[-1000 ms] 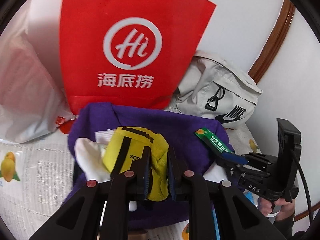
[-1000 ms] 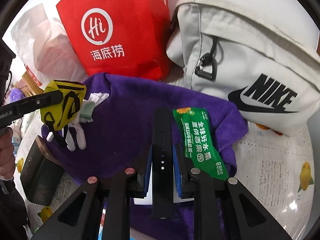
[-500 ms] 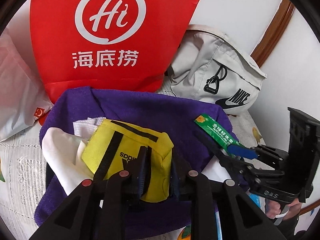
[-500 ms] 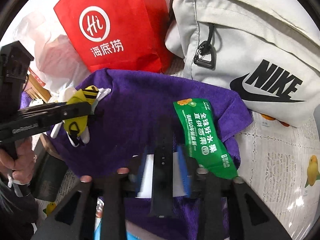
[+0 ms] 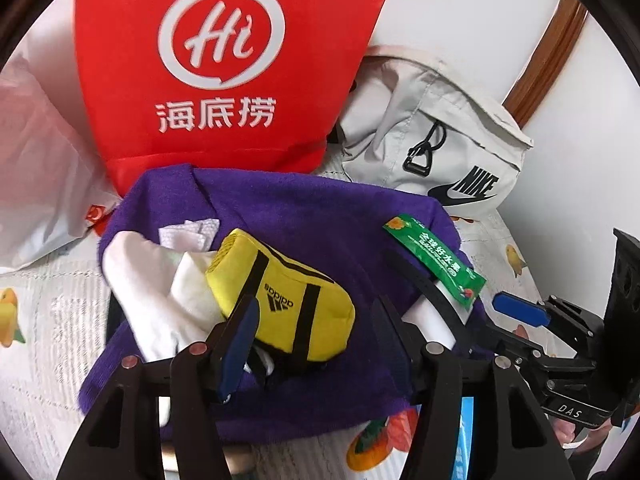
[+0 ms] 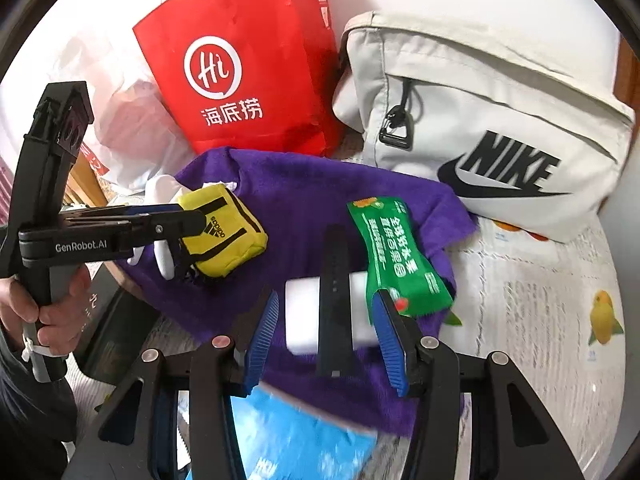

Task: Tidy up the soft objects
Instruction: 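Carry the pouch over the purple towel and open the left gripper while the right drops the strap there, then move both grippers back toward the remaining items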

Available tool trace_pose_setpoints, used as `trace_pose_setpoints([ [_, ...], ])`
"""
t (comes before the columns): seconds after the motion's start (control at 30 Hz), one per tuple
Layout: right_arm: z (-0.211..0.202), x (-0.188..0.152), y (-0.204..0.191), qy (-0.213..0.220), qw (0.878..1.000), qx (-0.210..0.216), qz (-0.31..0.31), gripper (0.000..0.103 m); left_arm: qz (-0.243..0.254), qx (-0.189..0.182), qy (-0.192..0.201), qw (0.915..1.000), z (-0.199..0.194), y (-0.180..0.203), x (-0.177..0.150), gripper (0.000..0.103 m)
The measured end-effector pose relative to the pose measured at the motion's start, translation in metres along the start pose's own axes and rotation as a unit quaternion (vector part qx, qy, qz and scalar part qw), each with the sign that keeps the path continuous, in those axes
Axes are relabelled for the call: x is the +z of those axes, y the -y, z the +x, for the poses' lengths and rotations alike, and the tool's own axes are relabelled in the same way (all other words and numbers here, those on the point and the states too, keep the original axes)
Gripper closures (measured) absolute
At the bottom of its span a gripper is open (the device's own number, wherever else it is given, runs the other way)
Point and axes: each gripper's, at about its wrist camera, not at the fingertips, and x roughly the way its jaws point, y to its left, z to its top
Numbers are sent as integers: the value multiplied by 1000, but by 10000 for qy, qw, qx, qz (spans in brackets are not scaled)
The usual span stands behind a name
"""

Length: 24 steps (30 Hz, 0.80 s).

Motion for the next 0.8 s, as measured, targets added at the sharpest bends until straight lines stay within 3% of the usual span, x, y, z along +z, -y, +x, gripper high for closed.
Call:
trace_pose_setpoints([
  [0.37,-54,-44,-31,250,9995,163,-68,54,115,111,635,9979,-86,7,-46,46],
  [0.53,-81,-71,-52,347,9989,264,-156,53,137,99,530,9985,-118,16,-81,46],
  [0.63,-96,-88,-63,435,9983,309,-232,44,155,271,461,9985,-132,21,-106,45],
  [0.8,-112,-113,-75,434,9979,402,-268,43,94,325,325,9989,-146,26,-150,33],
])
